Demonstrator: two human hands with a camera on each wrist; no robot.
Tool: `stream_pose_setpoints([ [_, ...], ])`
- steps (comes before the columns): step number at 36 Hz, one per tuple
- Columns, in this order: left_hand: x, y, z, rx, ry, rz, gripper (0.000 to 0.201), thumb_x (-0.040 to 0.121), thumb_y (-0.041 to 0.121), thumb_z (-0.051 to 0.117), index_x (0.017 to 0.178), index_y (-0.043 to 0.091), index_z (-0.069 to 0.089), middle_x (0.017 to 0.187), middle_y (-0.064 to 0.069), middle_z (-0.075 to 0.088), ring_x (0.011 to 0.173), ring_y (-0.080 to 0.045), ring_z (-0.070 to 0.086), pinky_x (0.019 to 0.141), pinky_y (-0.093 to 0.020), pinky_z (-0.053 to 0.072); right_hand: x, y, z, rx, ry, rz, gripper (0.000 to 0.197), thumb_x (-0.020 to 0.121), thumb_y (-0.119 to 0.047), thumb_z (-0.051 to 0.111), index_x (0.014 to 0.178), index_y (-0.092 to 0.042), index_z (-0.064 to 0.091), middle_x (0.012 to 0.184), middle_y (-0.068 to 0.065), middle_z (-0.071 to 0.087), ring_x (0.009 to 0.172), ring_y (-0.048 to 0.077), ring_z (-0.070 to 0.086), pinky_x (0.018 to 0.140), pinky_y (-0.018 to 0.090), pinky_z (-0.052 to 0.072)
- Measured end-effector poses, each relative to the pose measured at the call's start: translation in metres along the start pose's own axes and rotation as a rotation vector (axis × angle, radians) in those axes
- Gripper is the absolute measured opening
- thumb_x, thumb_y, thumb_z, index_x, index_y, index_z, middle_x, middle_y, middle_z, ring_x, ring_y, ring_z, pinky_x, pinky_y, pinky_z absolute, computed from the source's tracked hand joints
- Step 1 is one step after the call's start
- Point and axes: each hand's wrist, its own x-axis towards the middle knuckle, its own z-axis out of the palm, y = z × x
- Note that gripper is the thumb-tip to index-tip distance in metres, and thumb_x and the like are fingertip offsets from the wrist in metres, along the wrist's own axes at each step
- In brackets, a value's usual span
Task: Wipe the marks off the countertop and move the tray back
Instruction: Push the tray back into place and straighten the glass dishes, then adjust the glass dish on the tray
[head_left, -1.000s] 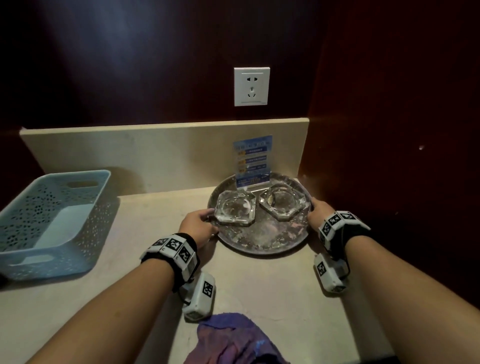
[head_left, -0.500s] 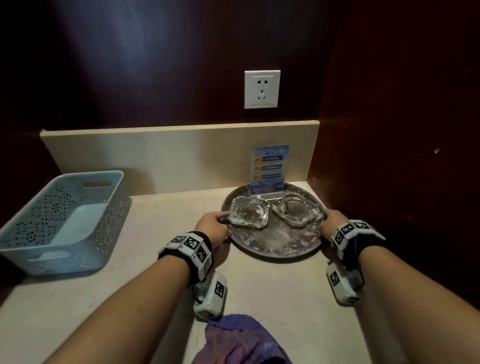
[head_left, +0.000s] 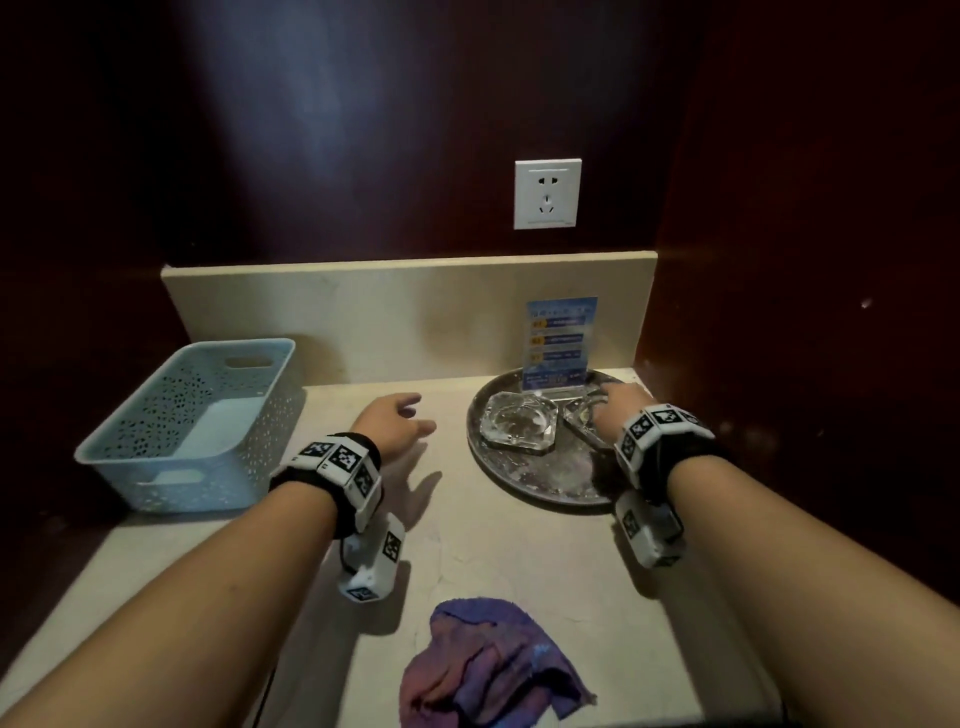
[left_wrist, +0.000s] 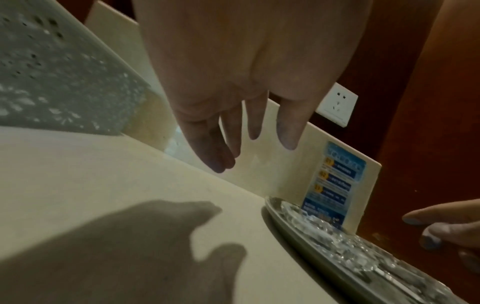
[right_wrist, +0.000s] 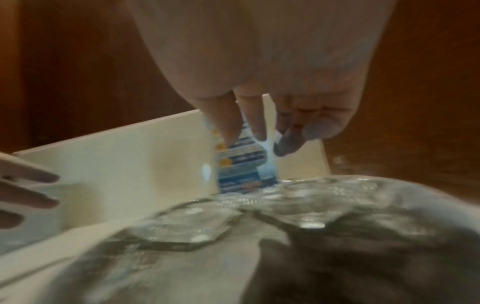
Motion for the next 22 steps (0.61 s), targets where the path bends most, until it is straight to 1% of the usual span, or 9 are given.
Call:
stream_pose_setpoints([
  [2, -0.01, -0.003, -0.012, 0.012, 0.036, -0.004, 0.058, 0.084, 0.018, 0.067, 0.138, 0.014, 0.045, 0.135, -0.012, 0.054, 0.119, -0.027, 0.056, 0.102, -0.042, 0.046, -0.007, -0.018, 0.002, -0.001, -0.033, -0.05, 0.042, 0.092, -0.025, 0.049, 0.133, -0.014, 0.052, 0.14, 0.011, 0.051, 0.123, 0.031, 0.053, 0.102, 0.038, 0.045],
  [5, -0.028, -0.011, -0.027, 0.015, 0.082, -0.019, 0.058, 0.084, 0.023, 0.067, 0.137, 0.016, 0.046, 0.134, -0.011, 0.055, 0.117, -0.026, 0.057, 0.102, -0.044, 0.046, -0.018, -0.04, 0.007, 0.004, -0.1, -0.12, 0.046, 0.096, -0.027, 0.046, 0.14, -0.014, 0.044, 0.146, 0.01, 0.045, 0.129, 0.03, 0.049, 0.106, 0.039, 0.042],
  [7, -0.041, -0.017, -0.034, 0.021, 0.098, -0.036, 0.058, 0.084, 0.027, 0.067, 0.137, 0.017, 0.046, 0.135, -0.01, 0.055, 0.118, -0.026, 0.056, 0.103, -0.045, 0.045, -0.023, -0.053, 0.012, 0.015, -0.13, -0.166, 0.047, 0.097, -0.028, 0.046, 0.142, -0.015, 0.043, 0.147, 0.01, 0.044, 0.13, 0.03, 0.047, 0.107, 0.038, 0.038],
  [11, -0.07, -0.027, -0.042, -0.003, 0.126, -0.069, 0.058, 0.085, 0.027, 0.066, 0.138, 0.014, 0.045, 0.135, -0.011, 0.054, 0.119, -0.028, 0.056, 0.103, -0.042, 0.045, -0.034, -0.073, 0.022, 0.055, -0.184, -0.257, 0.041, 0.095, -0.028, 0.049, 0.134, -0.016, 0.054, 0.14, 0.009, 0.053, 0.127, 0.029, 0.05, 0.106, 0.037, 0.039],
  [13, -0.082, -0.033, -0.043, -0.003, 0.131, -0.078, 0.058, 0.086, 0.027, 0.065, 0.138, 0.013, 0.044, 0.135, -0.012, 0.055, 0.117, -0.028, 0.057, 0.1, -0.04, 0.046, -0.04, -0.08, 0.026, 0.065, -0.211, -0.297, 0.038, 0.094, -0.028, 0.051, 0.128, -0.014, 0.059, 0.134, 0.009, 0.058, 0.122, 0.031, 0.054, 0.104, 0.037, 0.043],
  [16, -0.097, -0.041, -0.041, -0.008, 0.13, -0.092, 0.057, 0.086, 0.028, 0.065, 0.137, 0.012, 0.045, 0.133, -0.012, 0.056, 0.117, -0.028, 0.057, 0.098, -0.039, 0.046, -0.051, -0.087, 0.033, 0.052, -0.219, -0.326, 0.039, 0.091, -0.033, 0.053, 0.126, -0.016, 0.061, 0.132, 0.009, 0.061, 0.119, 0.031, 0.056, 0.104, 0.037, 0.045],
  [19, -0.109, -0.044, -0.037, 0.013, 0.102, -0.096, 0.059, 0.085, 0.032, 0.066, 0.137, 0.014, 0.046, 0.132, -0.011, 0.058, 0.116, -0.027, 0.058, 0.103, -0.04, 0.045, -0.062, -0.086, 0.039, 0.036, -0.211, -0.352, 0.038, 0.089, -0.034, 0.054, 0.123, -0.019, 0.064, 0.128, 0.006, 0.063, 0.118, 0.029, 0.058, 0.105, 0.039, 0.045],
  [22, -0.12, -0.044, -0.033, 0.038, 0.049, -0.083, 0.061, 0.083, 0.037, 0.066, 0.137, 0.017, 0.046, 0.133, -0.009, 0.057, 0.117, -0.027, 0.058, 0.106, -0.043, 0.043, -0.074, -0.08, 0.039, -0.02, -0.205, -0.373, 0.036, 0.091, -0.037, 0.051, 0.119, -0.02, 0.067, 0.127, 0.003, 0.063, 0.116, 0.027, 0.058, 0.104, 0.039, 0.044],
])
